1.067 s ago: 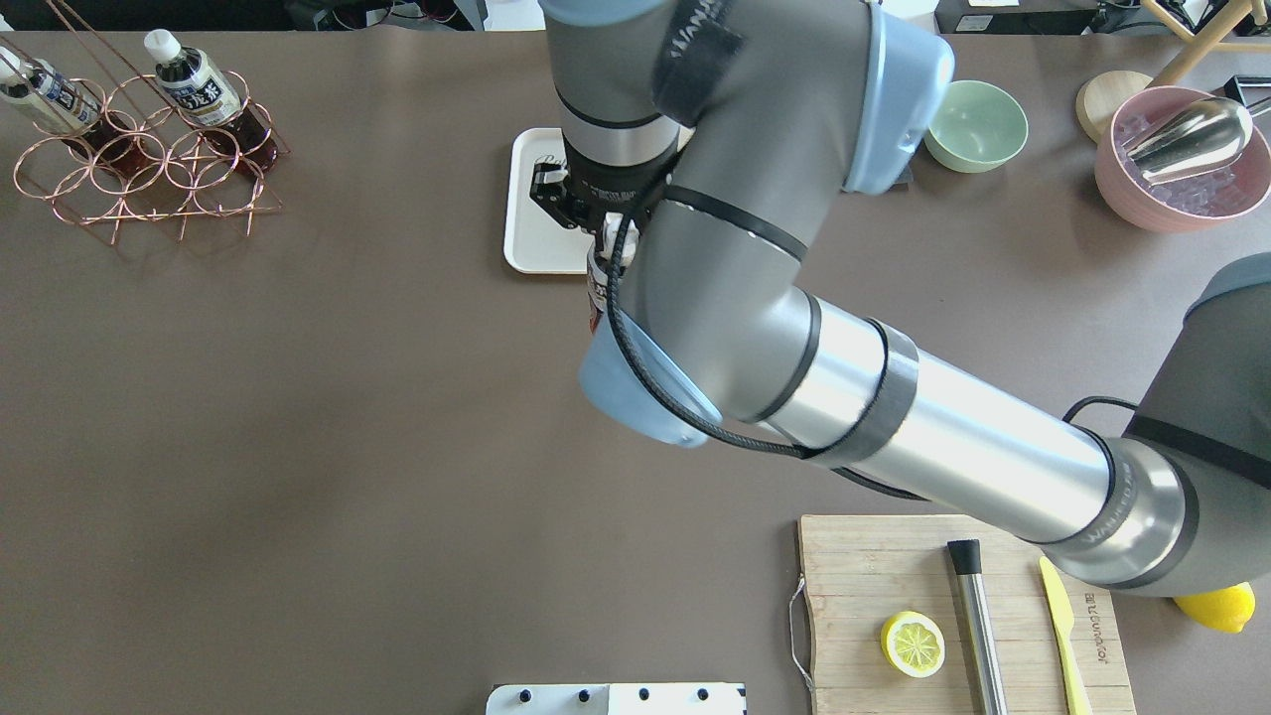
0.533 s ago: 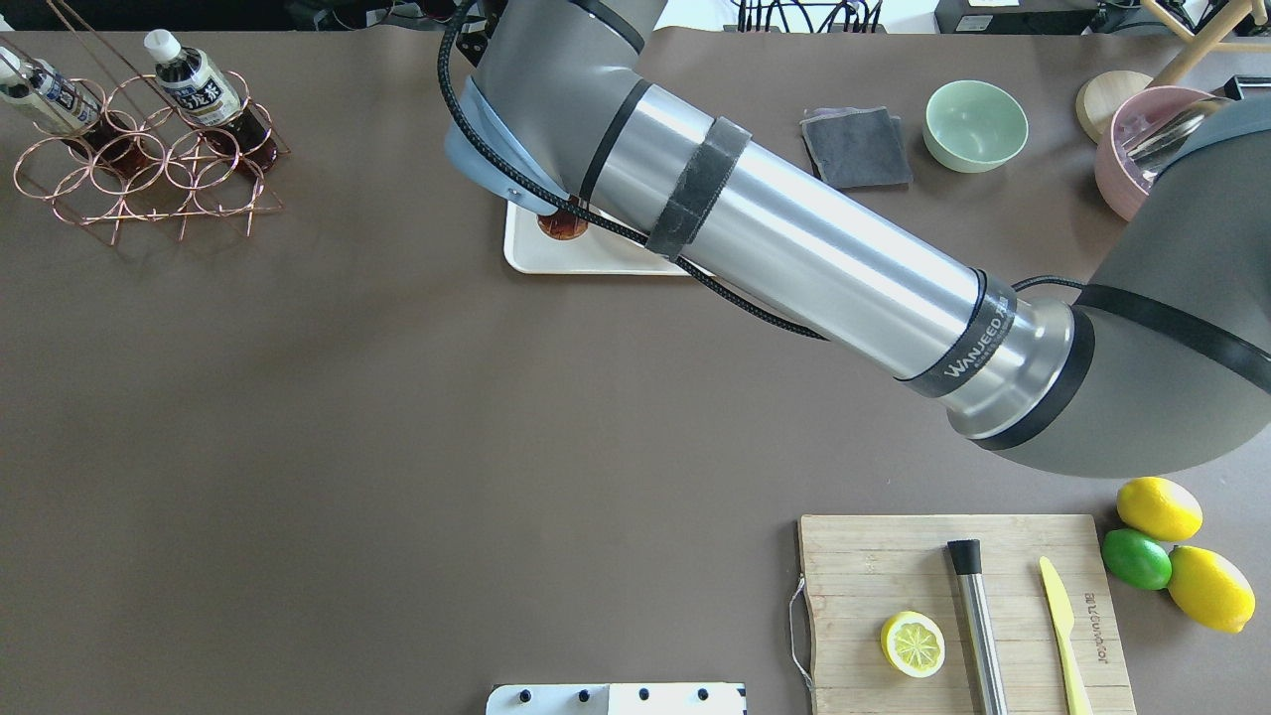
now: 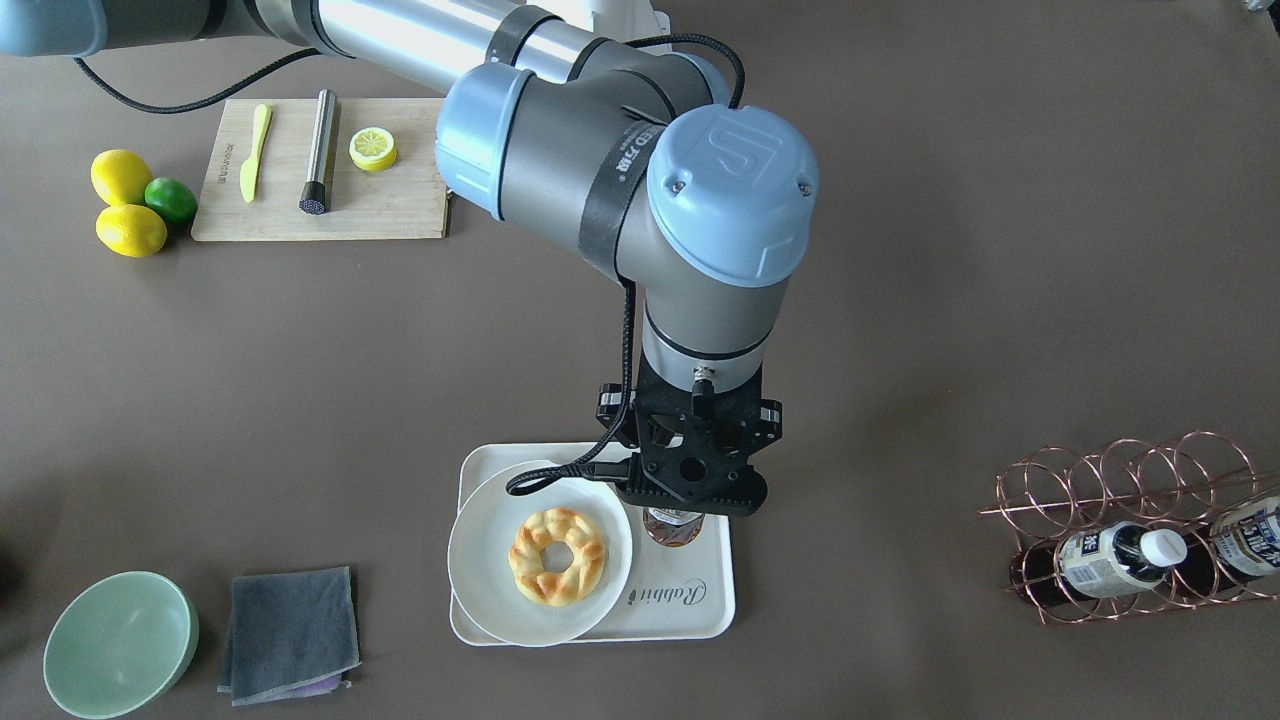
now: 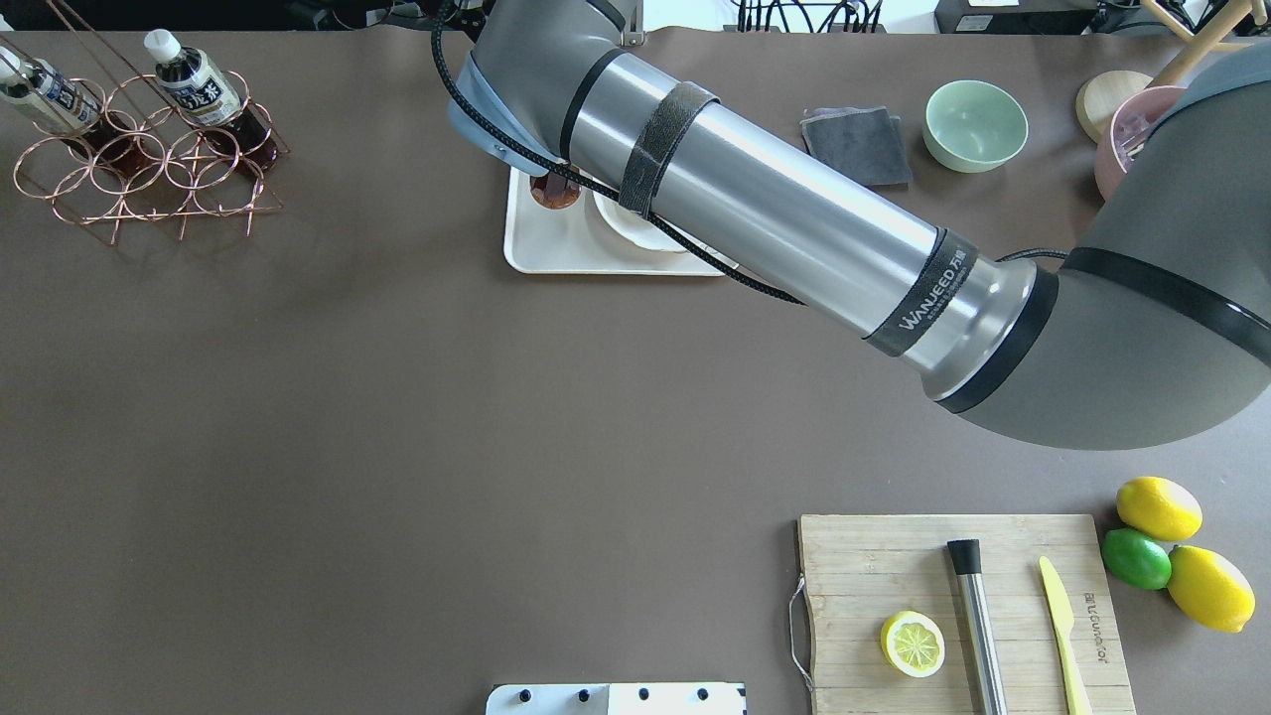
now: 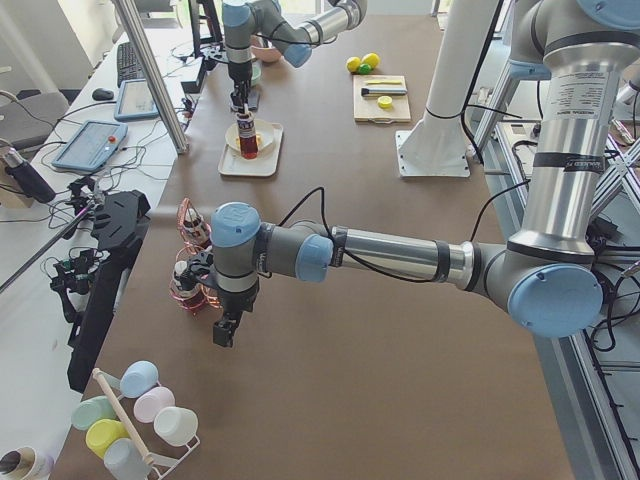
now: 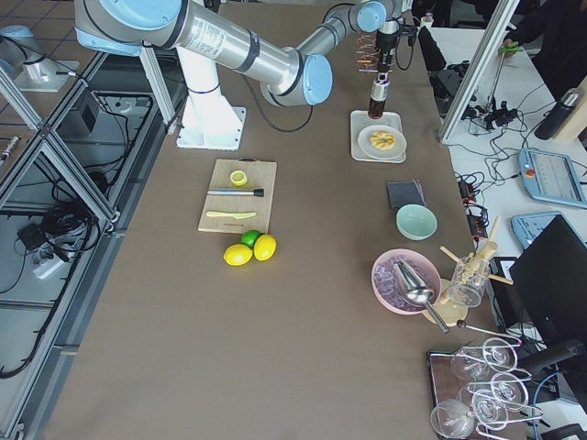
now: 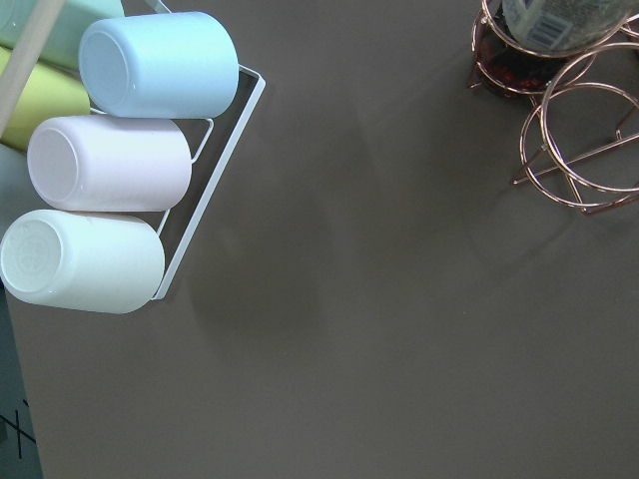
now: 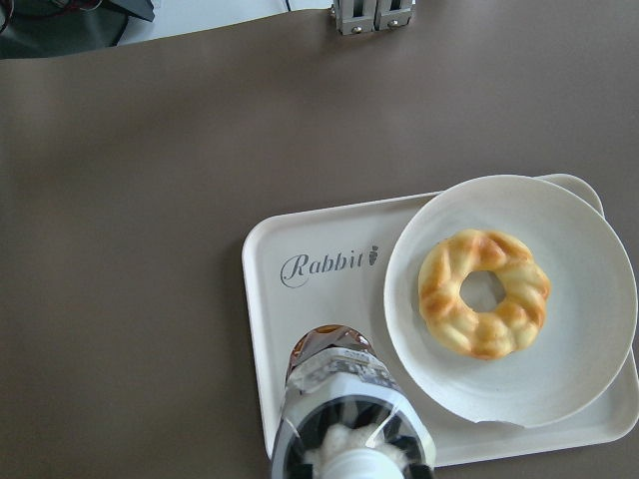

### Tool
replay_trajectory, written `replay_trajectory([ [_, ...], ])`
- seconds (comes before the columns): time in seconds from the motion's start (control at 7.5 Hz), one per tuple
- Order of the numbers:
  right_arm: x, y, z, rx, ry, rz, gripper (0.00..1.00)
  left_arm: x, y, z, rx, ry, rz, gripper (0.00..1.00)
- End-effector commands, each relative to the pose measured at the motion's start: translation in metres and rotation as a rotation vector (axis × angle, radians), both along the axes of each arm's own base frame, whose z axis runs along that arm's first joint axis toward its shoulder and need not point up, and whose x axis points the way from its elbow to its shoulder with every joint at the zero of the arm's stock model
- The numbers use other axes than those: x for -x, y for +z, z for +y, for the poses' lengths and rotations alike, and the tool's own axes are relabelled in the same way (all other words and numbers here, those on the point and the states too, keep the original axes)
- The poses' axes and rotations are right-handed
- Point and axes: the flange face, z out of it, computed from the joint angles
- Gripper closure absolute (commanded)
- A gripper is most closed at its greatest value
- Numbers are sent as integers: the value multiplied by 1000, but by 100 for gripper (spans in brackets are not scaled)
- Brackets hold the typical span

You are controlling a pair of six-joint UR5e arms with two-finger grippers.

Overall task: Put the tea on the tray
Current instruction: 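Lift the bottle and lower it onto the tray beside the plate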

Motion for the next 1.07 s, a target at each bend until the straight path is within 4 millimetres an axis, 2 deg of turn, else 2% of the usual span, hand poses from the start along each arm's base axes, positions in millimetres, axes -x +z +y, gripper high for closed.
replay_trajectory([
  [0.0,21,12,5,-9,-10,15,100,0,1,-2,2,0,0,2],
  [0.4,35,11,17,-17,-24,21,100,-1,2,-2,4,2,0,2],
  [0.93,39,14,19,-25,-19,32,100,-1,6,-1,9,4,-1,2],
])
